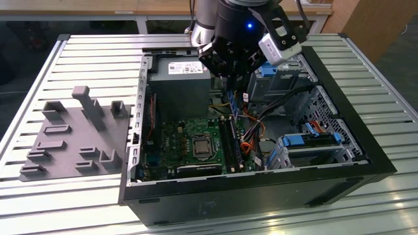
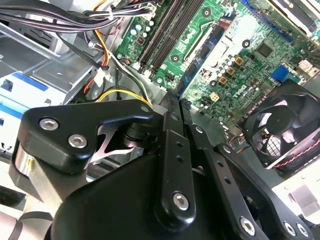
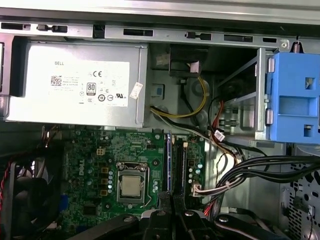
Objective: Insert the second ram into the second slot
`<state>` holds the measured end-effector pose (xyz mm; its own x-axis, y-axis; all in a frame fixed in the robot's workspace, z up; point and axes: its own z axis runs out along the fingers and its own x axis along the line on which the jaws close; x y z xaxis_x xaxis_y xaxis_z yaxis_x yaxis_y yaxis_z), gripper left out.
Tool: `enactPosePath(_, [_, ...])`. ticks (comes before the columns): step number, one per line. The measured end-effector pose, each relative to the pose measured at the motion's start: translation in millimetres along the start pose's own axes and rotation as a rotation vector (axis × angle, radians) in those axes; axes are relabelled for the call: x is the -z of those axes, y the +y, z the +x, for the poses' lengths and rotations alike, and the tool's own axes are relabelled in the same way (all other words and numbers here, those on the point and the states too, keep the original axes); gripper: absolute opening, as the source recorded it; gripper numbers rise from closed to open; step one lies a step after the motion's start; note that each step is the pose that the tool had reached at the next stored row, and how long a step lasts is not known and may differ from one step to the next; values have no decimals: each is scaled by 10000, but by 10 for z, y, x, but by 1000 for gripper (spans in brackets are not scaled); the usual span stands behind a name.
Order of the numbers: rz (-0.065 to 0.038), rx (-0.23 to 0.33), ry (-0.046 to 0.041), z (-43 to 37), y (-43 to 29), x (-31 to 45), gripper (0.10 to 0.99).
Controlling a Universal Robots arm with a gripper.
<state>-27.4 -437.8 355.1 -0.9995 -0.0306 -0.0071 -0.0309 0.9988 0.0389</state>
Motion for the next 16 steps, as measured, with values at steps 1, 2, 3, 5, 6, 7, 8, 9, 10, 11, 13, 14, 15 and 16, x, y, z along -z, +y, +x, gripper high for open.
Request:
enactPosePath(1, [0, 0, 0, 0, -2, -2, 133])
enactPosePath(2, [-1, 0, 0, 0, -3, -5, 133])
enactPosePath(3, [-1, 0, 0, 0, -4, -8, 133])
enactPosePath(5, [-1, 0, -1, 0, -7, -12, 133])
enactPosePath(6, [-1, 1, 0, 0, -8, -15, 133])
enactPosePath(7, [0, 0, -1, 0, -9, -17, 133])
enactPosePath(8, [0, 0, -1, 0, -10, -20, 133])
enactPosePath(9, [1, 1, 0, 0, -11, -22, 133])
enactPosePath(10, [2, 1, 0, 0, -12, -24, 133])
enactPosePath(11, [2, 1, 0, 0, -12, -27, 133])
enactPosePath(13, [4, 0, 0, 0, -14, -33, 133])
enactPosePath(14, [3, 1, -1, 0, -14, -37, 133])
enactPosePath(15, [4, 0, 0, 0, -15, -41, 133])
enactPosePath(16, [5, 0, -1, 0, -15, -46, 133])
